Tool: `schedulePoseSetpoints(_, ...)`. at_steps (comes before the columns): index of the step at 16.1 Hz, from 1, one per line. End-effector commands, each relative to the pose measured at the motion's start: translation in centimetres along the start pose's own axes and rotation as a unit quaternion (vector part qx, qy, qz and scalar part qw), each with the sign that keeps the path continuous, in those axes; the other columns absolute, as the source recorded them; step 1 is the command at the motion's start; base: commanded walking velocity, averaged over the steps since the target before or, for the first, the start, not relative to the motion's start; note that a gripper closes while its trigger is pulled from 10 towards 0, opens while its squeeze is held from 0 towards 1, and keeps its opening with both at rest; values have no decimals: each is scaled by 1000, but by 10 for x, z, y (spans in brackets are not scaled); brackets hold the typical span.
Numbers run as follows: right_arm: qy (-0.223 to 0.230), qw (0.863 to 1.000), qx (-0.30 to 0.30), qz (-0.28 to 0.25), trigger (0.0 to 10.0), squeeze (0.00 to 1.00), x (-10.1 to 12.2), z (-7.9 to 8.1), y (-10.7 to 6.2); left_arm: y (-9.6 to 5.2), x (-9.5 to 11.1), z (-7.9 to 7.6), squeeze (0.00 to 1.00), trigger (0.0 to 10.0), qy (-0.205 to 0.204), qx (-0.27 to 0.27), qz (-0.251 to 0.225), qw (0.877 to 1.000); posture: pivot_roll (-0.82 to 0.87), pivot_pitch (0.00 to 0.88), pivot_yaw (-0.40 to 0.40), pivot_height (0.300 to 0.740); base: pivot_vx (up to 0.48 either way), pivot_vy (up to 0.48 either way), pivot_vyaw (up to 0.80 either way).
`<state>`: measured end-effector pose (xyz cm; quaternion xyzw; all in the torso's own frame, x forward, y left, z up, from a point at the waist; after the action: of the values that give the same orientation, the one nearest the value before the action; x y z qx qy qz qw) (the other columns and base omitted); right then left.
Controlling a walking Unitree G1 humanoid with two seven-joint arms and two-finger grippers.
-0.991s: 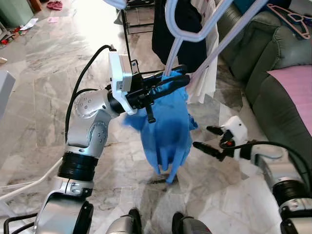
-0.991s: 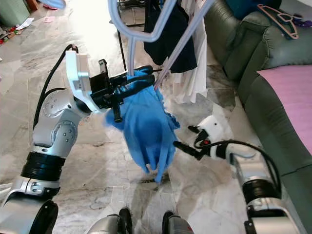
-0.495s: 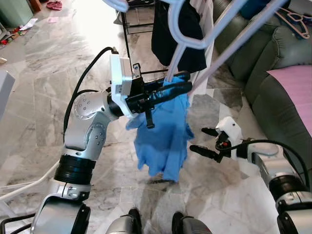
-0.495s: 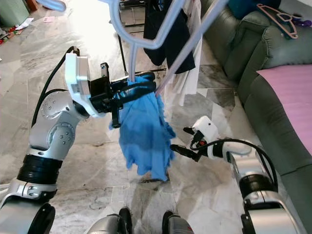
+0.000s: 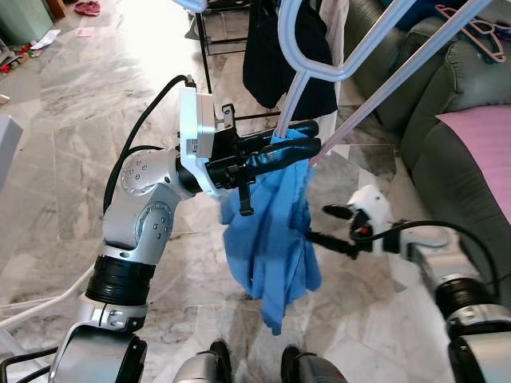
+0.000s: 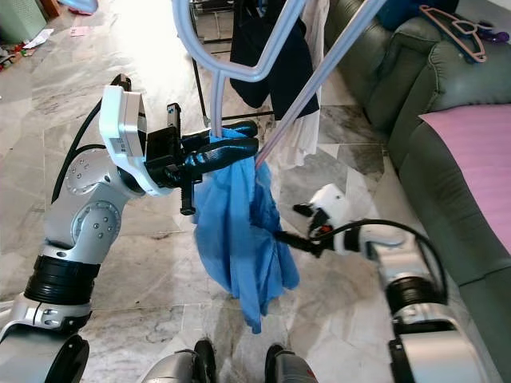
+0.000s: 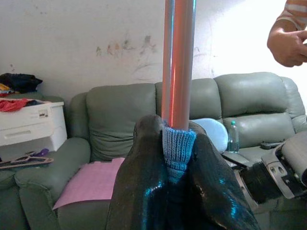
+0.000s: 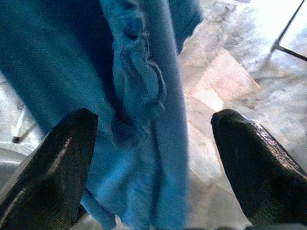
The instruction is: Hang hanger
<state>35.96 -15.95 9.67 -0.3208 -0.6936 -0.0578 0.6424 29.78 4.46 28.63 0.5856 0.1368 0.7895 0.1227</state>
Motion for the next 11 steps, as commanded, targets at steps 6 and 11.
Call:
schedulePoseSetpoints(6,31,999,-33,-8,510,0,-11,4,7,11,19,-4,0,0,17,-20,-24,999,-128,223,14,740,0,0,0)
schedulePoseSetpoints(11,25,996,-87,-13,0,0,-9,-5,12,16,27,-11,0,0,12,-34,-34,999,-125,228,11,740,0,0,0)
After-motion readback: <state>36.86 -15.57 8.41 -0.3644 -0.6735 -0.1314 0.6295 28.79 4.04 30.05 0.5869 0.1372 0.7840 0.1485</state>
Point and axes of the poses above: a point about 5 cm out from each wrist's last joint towards the gripper, its own y axis pointing out of the wrist towards the gripper, its own x axis along the axis of the wrist's last joint, z = x × y, the point moved 4 cm from there along y, pointing out of the wrist towards the gripper, and after that the axes turned 5 degrees about -y, right-handed, at the moved point
